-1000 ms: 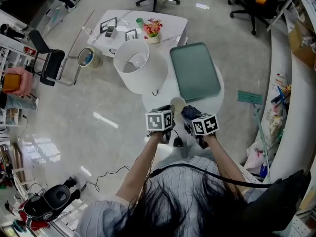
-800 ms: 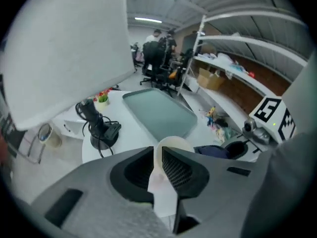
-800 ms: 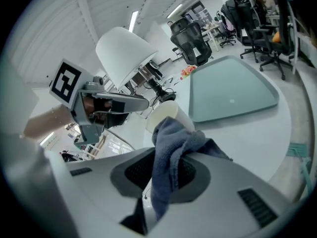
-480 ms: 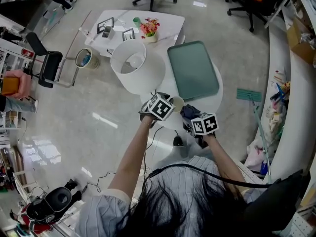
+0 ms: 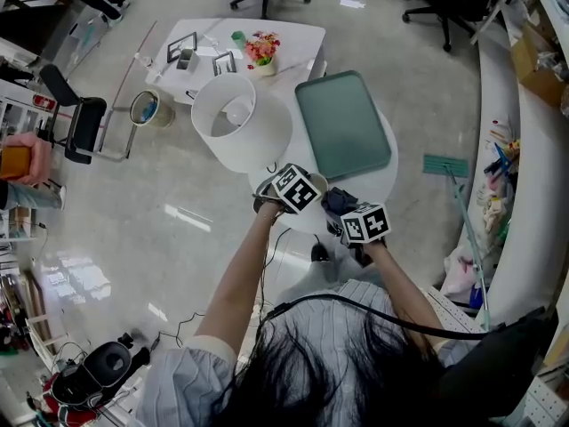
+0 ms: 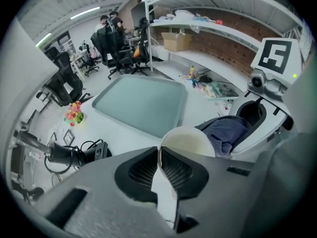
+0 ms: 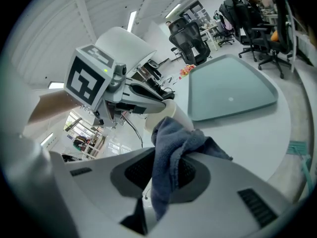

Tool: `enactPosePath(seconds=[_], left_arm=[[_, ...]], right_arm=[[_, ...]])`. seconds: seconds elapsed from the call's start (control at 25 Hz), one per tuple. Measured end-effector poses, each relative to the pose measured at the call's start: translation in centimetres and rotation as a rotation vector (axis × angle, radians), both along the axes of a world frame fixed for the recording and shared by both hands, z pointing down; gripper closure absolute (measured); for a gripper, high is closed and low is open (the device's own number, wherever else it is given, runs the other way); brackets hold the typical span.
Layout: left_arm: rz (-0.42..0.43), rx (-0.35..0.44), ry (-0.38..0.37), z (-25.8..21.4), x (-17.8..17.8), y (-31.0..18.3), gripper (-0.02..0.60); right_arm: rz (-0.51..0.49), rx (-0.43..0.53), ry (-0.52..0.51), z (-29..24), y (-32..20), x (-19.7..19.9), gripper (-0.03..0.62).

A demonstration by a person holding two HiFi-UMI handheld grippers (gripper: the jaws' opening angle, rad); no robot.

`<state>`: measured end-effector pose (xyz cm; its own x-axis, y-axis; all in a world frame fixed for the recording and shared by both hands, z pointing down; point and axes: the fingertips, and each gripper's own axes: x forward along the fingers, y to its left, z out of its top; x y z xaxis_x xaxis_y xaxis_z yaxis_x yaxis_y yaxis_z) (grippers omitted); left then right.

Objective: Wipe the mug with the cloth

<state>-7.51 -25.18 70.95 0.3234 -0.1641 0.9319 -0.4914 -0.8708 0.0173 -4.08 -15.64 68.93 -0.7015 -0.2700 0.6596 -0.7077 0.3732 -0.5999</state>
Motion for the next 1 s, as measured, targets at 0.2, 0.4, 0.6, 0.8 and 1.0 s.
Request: enactPosePath(seconds=[0.2,0.4,0.6,0.8,1.0], left_arm=[[-0.178,-0.021,0.090,-0.1,0.0,0.5,0.545],[-0.486,-0.052,0.171,-0.6,-1.2,1.2,0.545],[-0.768,-0.072,0.250,-1.3,-3.0,2.0,0.545],[-1.094,-0.151,0.379,-1.0,-4.5,3.2,0.543],[-1.261,-0.175,0.417,-0.9,-5.2,4.4,0.543]], right_arm=[[0.006,0.000,0.005,0.3,0.4,0.4,0.514],[0.004,0.000,0.004,0.5,0.7,0.5,0.514],[-0.005,-0.003,0.013,0.6,1.0,0.2,0.514],[-0.034,-0.004,0.016,0.4,1.2,-0.7,0.514],[-0.061,-0.001,0.016,0.2,1.8,-1.4,0.514]])
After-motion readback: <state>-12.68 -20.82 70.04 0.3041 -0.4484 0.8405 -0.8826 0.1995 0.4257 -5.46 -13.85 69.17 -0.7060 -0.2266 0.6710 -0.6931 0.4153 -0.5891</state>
